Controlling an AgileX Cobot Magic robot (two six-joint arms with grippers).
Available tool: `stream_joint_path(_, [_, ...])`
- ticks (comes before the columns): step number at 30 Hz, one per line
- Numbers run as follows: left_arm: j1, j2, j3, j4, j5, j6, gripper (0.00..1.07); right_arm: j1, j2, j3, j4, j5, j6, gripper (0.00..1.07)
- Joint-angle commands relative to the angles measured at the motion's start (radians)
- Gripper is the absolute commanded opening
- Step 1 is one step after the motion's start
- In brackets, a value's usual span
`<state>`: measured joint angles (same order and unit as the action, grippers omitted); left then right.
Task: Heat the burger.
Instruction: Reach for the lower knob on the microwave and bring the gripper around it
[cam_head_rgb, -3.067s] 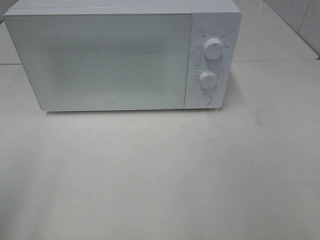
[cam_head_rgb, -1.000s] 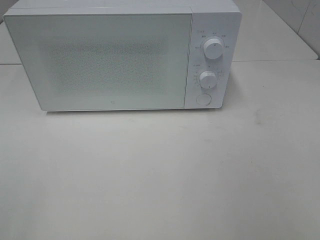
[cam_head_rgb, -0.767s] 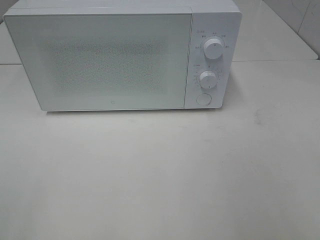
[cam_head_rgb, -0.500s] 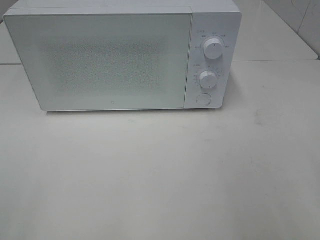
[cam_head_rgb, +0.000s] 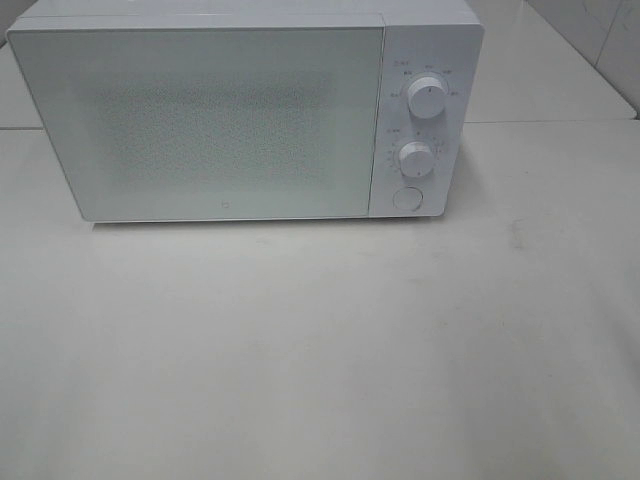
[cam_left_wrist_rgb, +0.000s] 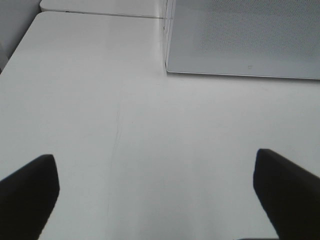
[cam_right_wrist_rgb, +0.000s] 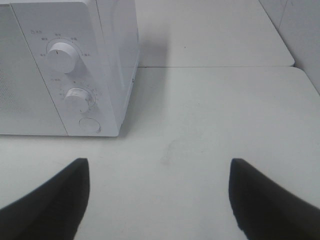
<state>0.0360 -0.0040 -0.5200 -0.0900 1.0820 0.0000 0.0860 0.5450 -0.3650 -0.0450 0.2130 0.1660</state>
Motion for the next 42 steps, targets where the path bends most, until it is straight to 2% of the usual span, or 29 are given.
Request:
stream_joint_path(1, [-0.001, -0.003, 0.003, -0.002, -0.011, 0.000, 0.98, -0.007, 0.078, 0.002, -0.002, -0.103, 0.007, 0.75])
stream_joint_path(26, [-0.001, -0.003, 0.003, -0.002, -0.011, 0.000, 0.98, -0.007, 0.510, 0.002, -0.024, -0.619, 0.079, 0.75])
stream_joint_path(29, [-0.001, -0.003, 0.003, -0.002, -0.011, 0.000, 0.98, -0.007, 0.576, 0.020, -0.035, -0.721, 0.073, 0.75])
stream_joint_path(30, [-0.001, -0.003, 0.003, -0.002, -0.011, 0.000, 0.98, -0.007, 0.610, 0.056, -0.019, -0.825, 0.047, 0.75])
stream_joint_path(32, [-0.001, -0.003, 0.003, -0.002, -0.011, 0.000, 0.98, -0.007, 0.623, 0.072, -0.004, -0.862, 0.033, 0.75])
stream_joint_path(34, [-0.001, -0.003, 0.003, -0.002, -0.011, 0.000, 0.98, 0.013, 0.654, 0.105, 0.045, -0.935, -0.009, 0.75])
stream_joint_path(36, [-0.001, -0.003, 0.003, -0.002, -0.011, 0.000, 0.98, 0.083, 0.696, 0.146, 0.175, -1.053, -0.136, 0.75])
stream_joint_path(37, [-0.001, -0.003, 0.003, -0.002, -0.011, 0.000, 0.98, 0.083, 0.696, 0.146, 0.175, -1.053, -0.136, 0.75])
stream_joint_path(39, [-0.001, -0.003, 0.003, -0.002, -0.011, 0.000, 0.98, 0.190, 0.751, 0.164, 0.330, -1.147, -0.265, 0.75])
stream_joint_path(40, [-0.001, -0.003, 0.003, -0.002, -0.011, 0.000, 0.98, 0.190, 0.751, 0.164, 0.330, -1.147, -0.265, 0.75])
stream_joint_path(42, [-0.001, -0.003, 0.003, -0.002, -0.011, 0.000, 0.98, 0.318, 0.841, 0.164, 0.495, -1.257, -0.356, 0.75])
